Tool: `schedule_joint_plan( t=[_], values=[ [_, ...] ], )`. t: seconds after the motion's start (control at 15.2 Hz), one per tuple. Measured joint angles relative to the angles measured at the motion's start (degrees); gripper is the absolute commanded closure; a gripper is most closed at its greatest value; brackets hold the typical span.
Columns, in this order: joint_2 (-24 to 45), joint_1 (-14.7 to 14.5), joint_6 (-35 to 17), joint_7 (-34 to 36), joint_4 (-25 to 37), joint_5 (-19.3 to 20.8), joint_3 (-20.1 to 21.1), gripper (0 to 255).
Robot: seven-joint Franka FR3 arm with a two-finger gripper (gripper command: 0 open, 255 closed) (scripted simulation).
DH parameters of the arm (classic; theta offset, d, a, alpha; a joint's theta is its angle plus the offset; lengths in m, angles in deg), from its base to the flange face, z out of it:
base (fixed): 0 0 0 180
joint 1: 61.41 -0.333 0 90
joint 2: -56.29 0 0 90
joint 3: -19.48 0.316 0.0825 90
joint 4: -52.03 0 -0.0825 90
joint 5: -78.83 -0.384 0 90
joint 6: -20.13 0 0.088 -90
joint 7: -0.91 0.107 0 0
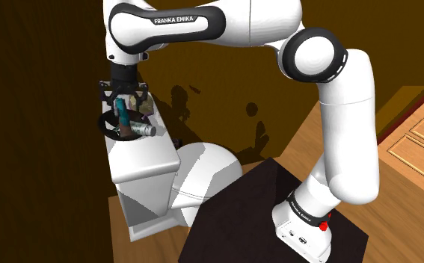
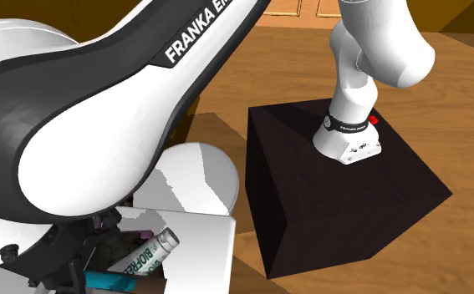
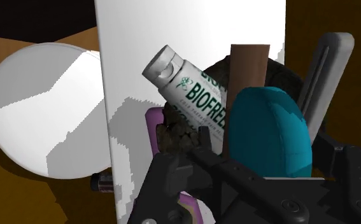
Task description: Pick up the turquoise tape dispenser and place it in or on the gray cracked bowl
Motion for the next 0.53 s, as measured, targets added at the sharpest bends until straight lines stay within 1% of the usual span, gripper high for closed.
schedule_joint_plan(
  t=[0.26,0.4,0.53],
  values=[
    [0.0,0.0,0.0,0.0,0.0,0.0,0.0,0],
    [-0.1,0.2,2.0,-0.4,1.9,-0.1,0.0,0],
    [0.3,-0.3,5.7,-0.2,6.0,0.0,0.0,0]
  ],
)
